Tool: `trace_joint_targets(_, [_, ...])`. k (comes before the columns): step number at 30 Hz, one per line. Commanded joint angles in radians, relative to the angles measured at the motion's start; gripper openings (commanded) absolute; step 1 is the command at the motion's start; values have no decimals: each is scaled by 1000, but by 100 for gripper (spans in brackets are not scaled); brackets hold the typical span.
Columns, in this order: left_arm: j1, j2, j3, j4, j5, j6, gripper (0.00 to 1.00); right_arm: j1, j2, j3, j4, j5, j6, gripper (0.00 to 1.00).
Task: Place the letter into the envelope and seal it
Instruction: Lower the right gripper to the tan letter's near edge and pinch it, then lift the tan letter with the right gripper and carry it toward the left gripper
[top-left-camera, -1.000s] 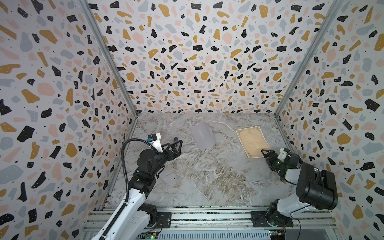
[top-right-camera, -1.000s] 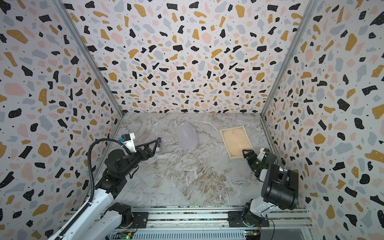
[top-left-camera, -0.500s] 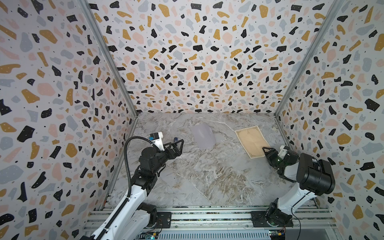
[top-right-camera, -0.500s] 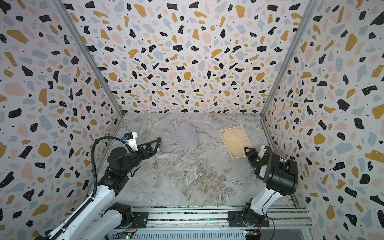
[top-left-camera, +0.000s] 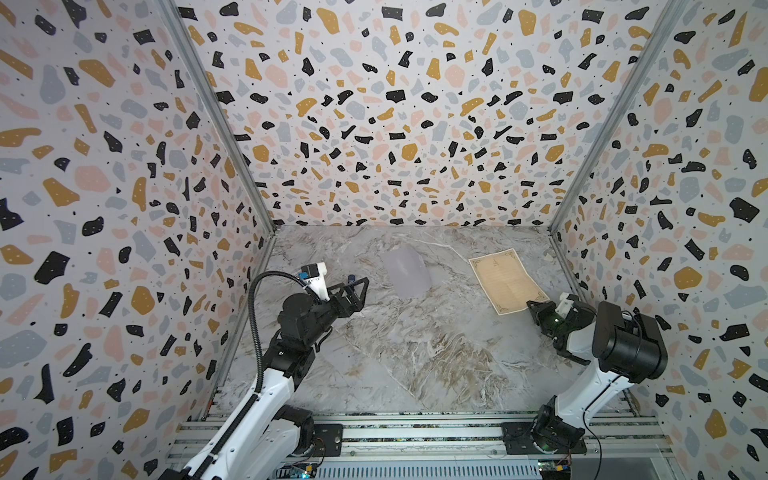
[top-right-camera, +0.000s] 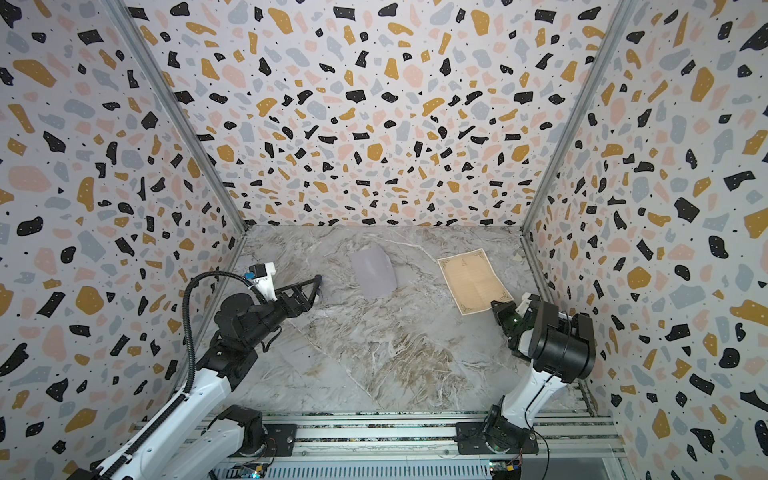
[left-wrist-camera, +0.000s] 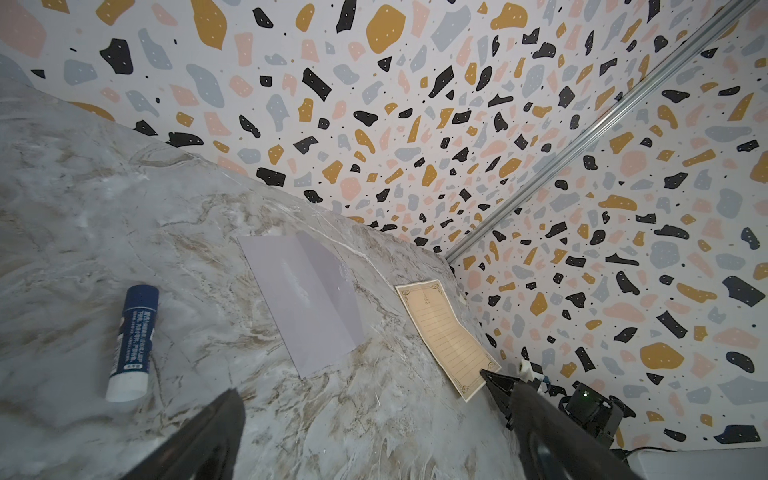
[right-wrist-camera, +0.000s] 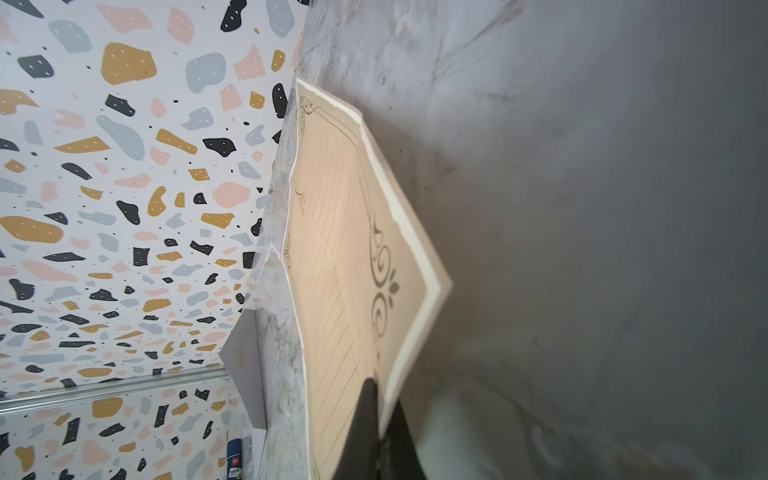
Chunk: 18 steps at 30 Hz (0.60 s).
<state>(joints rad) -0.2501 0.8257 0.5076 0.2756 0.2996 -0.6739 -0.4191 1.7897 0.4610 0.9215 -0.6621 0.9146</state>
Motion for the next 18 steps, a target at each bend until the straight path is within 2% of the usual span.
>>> trace_joint_targets(1, [-2, -16, 37, 65, 25, 12, 100, -2, -98, 10, 35, -12, -9, 0])
trace_joint_targets(7, [-3, -36, 50, 59, 42, 39, 100, 13, -318, 41, -95, 15, -71, 0])
trace_joint_targets(13, [-4, -60, 90, -18, 31, 107, 100, 121, -612, 167, -404, 130, -315, 0])
trace_joint_targets(18, [-6, -76, 89, -9, 51, 108, 100, 260, -757, 273, -572, 198, -509, 0])
